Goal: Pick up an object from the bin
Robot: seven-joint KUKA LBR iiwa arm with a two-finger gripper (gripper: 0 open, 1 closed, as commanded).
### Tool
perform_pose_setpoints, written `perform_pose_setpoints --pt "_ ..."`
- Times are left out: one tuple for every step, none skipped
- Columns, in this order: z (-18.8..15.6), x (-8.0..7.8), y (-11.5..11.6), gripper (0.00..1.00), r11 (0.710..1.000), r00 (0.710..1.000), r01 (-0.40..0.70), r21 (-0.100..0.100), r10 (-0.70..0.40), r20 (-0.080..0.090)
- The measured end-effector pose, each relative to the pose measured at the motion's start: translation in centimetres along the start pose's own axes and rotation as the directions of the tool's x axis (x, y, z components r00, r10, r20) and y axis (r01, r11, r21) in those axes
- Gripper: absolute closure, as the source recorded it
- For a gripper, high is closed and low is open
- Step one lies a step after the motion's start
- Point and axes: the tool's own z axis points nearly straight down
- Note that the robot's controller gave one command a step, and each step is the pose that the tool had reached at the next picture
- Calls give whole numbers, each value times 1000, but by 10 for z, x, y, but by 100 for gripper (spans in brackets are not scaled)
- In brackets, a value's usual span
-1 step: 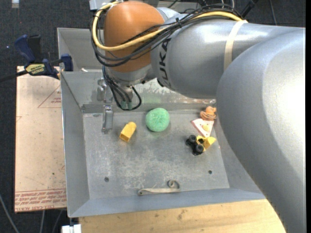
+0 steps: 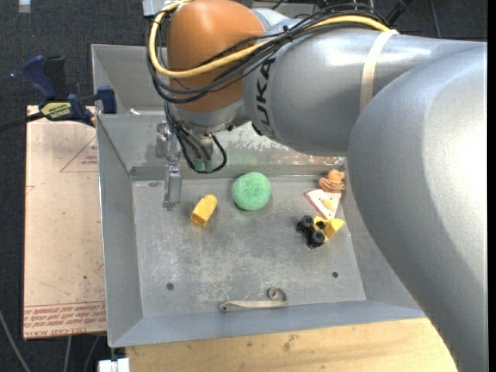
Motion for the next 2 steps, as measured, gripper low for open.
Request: perform_pose_setpoints --pt "47 2 -31 0 979 979 202 -2 -202 7" --pt "50 14 -87 0 941 941 338 -1 -338 -7"
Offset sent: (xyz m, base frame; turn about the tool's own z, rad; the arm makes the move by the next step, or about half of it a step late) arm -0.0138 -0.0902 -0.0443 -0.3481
